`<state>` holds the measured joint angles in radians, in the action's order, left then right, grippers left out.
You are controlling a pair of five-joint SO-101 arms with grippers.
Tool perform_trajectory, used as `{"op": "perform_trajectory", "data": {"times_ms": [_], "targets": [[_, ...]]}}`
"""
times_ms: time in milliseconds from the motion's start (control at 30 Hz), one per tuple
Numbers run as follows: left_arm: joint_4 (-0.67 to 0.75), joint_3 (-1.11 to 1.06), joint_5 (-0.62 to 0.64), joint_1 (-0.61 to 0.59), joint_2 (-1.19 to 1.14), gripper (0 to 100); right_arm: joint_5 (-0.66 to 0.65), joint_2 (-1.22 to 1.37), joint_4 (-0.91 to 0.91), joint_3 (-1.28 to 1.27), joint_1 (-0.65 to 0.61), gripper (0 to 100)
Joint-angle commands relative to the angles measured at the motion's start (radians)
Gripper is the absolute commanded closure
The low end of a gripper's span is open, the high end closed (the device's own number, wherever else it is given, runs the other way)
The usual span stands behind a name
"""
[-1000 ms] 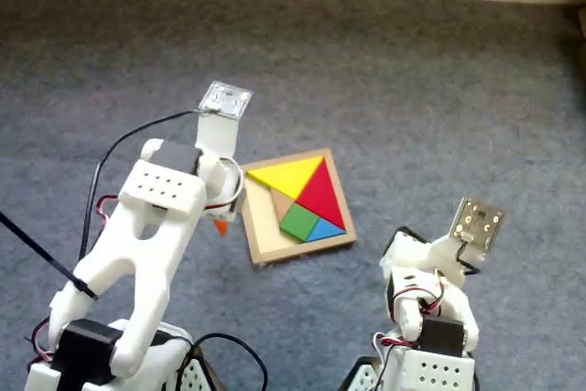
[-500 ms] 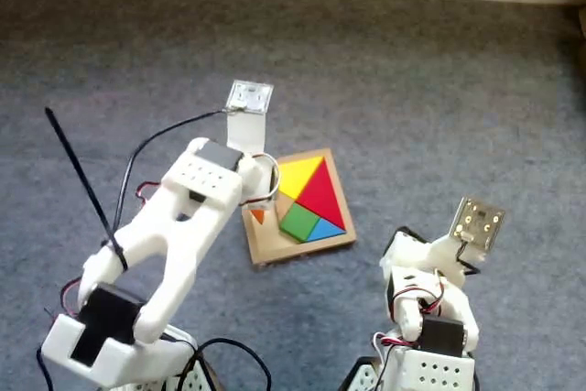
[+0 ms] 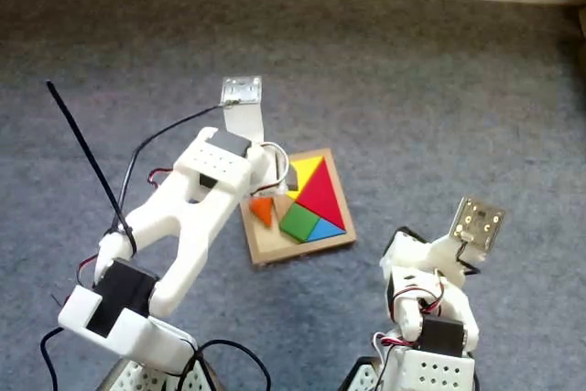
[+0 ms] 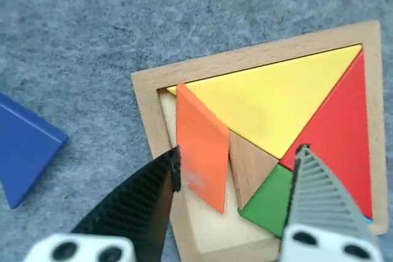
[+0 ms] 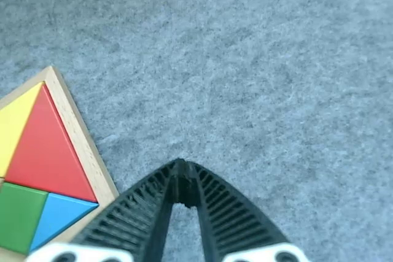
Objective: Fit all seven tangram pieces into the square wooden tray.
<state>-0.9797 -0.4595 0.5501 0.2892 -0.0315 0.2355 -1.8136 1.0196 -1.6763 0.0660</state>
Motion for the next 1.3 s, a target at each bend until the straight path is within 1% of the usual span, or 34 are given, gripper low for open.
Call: {"op": "perform_trajectory", "data": {"times_ms": [0, 100, 200, 300, 367, 467, 633, 700, 767, 867, 1033, 1133, 1267], "targets": [[-0.049, 0.074, 0.011, 0.010, 0.007, 71, -0.009, -0.012, -0.024, -0.099, 0.015, 99.4], [-0.104, 0.113, 0.009, 0.007, 0.007, 71, -0.009, -0.012, -0.024, -0.099, 0.015, 99.4], [-0.115, 0.124, 0.009, -0.025, 0.007, 71, -0.009, -0.012, -0.024, -0.099, 0.015, 99.4], [-0.120, 0.127, 0.009, -0.077, 0.008, 71, -0.009, -0.012, -0.024, -0.099, 0.015, 99.4], [-0.150, 0.150, 0.005, -0.127, 0.033, 71, -0.009, -0.012, -0.024, -0.099, 0.015, 99.4], [-0.203, 0.173, -0.075, -0.196, 0.101, 71, -0.009, -0.012, -0.024, -0.099, 0.015, 99.4], [-0.272, 0.168, -0.170, -0.317, 0.177, 70, -0.009, -0.012, -0.024, -0.099, 0.015, 99.4], [-0.275, 0.168, -0.255, -0.352, 0.150, 70, -0.009, -0.012, -0.024, -0.099, 0.015, 99.4], [-0.267, 0.171, -0.302, -0.384, 0.088, 70, -0.009, -0.012, -0.024, -0.099, 0.015, 99.4], [-0.267, 0.206, -0.308, -0.417, -0.030, 70, -0.009, -0.012, -0.024, -0.099, 0.015, 99.4], [-0.275, 0.343, -0.319, -0.472, -0.222, 70, -0.009, -0.012, -0.024, -0.099, 0.015, 99.4], [-0.281, 0.381, -0.367, -0.476, -0.294, 71, -0.009, -0.012, -0.024, -0.099, 0.015, 99.4], [-0.322, 0.389, -0.371, -0.476, -0.320, 71, -0.009, -0.012, -0.024, -0.099, 0.015, 99.4]]}}
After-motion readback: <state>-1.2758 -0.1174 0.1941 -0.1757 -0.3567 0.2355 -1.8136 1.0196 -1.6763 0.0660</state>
